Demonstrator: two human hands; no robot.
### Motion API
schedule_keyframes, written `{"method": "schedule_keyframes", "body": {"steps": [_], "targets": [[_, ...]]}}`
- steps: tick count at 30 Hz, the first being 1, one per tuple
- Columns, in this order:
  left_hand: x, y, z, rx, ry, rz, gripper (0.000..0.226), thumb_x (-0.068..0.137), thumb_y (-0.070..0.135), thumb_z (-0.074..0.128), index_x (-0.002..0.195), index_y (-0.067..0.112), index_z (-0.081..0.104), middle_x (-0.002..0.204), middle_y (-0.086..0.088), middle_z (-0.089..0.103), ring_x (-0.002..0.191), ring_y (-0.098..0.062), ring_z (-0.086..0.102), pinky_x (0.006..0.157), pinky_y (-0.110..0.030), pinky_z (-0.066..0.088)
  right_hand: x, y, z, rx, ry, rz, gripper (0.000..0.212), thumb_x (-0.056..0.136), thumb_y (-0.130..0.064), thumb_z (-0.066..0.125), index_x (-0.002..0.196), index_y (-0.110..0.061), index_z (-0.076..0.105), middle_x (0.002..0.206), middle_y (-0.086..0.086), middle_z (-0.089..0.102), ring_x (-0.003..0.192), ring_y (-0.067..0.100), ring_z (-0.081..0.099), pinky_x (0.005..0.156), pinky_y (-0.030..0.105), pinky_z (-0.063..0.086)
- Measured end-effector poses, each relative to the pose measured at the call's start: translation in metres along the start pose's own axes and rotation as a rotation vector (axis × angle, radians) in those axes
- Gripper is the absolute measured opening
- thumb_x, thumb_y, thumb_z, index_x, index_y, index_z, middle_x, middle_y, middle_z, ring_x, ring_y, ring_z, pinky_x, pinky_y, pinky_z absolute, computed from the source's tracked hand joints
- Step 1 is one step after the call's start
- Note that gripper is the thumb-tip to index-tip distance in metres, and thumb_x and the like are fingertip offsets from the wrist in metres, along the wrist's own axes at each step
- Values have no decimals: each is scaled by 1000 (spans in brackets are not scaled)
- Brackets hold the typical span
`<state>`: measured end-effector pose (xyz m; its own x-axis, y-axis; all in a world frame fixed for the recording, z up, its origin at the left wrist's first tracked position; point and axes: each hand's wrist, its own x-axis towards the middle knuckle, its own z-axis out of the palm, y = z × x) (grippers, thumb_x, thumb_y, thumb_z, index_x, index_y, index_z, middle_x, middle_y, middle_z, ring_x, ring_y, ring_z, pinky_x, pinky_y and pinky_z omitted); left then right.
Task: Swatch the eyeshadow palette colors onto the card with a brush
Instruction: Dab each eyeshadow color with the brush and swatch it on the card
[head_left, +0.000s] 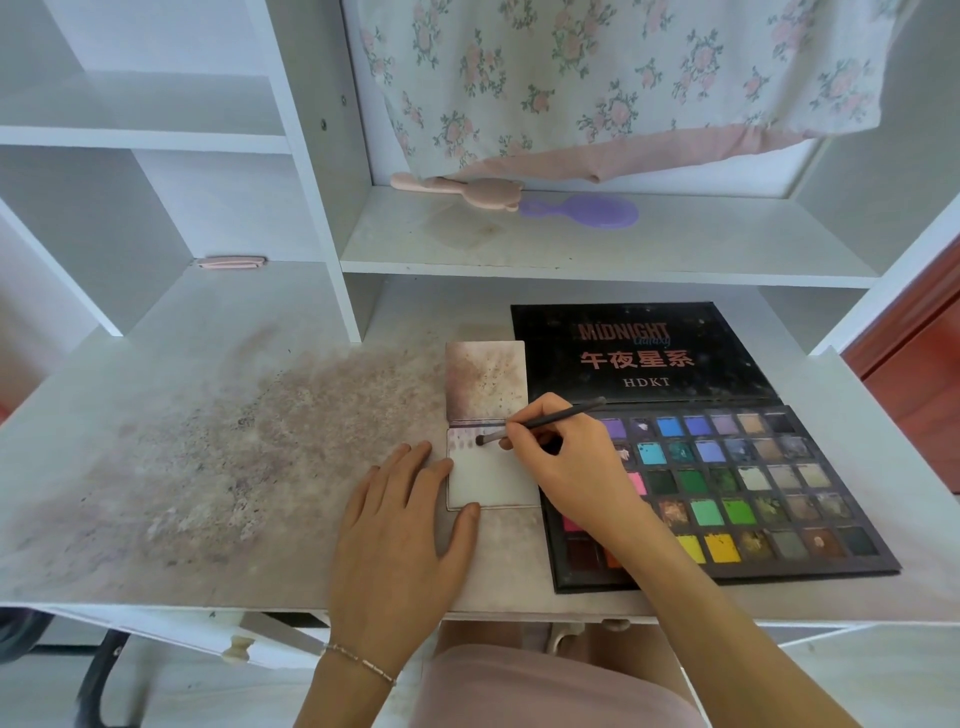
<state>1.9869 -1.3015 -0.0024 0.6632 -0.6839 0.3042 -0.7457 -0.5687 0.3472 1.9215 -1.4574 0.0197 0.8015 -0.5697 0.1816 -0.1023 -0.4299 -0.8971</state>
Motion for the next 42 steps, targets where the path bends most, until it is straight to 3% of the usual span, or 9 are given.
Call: {"method": "schedule_keyframes", "body": {"steps": [25,31,35,42], "targets": [[0,0,0,-9,-2,-1,41,78,38,56,109,12,66,120,-8,62,115,-27,57,97,-44,38,1,1,0,-17,-3,-5,20,88,-16,55,78,-33,51,78,-15,62,79,-1,61,71,7,47],[1,0,-1,-9,-12,1,51,82,46,38,109,13,66,120,-8,62,115,-27,56,98,-43,37,1,2,-1,-10,-11,-12,18,87,-16,56,78,-32,52,77,-14,63,79,-3,61,71,9,48],[0,0,0,-14,-23,-13,43,80,40,53,110,12,65,121,-8,62,116,-27,56,99,-43,36,1,3,0,-21,1,0,19,87,-17,56,77,-32,52,78,-12,64,79,1,62,71,10,49],[0,1,-1,-22,-33,-22,42,79,39,55,111,13,65,122,-8,61,117,-27,55,99,-41,33,2,1,0,-11,47,-14,16,88,-15,55,82,-30,54,80,-14,62,81,1,61,71,9,48]]}}
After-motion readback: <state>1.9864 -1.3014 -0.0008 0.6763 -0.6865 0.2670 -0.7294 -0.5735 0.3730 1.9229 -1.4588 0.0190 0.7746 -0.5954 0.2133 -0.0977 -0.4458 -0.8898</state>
